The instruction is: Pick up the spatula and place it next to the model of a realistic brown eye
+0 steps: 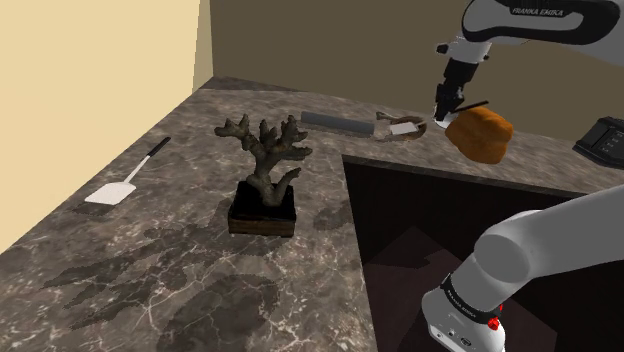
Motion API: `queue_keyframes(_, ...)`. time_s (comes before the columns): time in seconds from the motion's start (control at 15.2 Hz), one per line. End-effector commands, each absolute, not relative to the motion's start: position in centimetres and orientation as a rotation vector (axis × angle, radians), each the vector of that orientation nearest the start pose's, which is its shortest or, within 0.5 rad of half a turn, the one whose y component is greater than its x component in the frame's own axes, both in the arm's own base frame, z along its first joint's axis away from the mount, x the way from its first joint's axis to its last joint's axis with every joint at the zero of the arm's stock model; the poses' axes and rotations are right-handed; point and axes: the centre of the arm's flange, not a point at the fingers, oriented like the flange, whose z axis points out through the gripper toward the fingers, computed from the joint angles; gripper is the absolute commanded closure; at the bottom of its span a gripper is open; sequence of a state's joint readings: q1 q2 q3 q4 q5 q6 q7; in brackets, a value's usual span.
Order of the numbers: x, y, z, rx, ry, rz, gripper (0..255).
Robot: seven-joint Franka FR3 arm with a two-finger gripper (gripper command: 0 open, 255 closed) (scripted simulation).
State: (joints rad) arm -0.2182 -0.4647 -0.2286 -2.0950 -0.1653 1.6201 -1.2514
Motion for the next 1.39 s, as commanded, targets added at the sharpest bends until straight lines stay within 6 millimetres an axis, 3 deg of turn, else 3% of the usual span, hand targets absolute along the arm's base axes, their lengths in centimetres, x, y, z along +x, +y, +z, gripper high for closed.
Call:
queue_keyframes(0.0,34.4,-23.2,59.5,-2.892,-1.293,0.096,255)
queue_keyframes(0.79,27.7,-37.4,59.5,-2.892,-1.293,0.096,255)
queue_keyframes(1.32,27.7,-37.4,55.2,-2.892,-1.293,0.096,255)
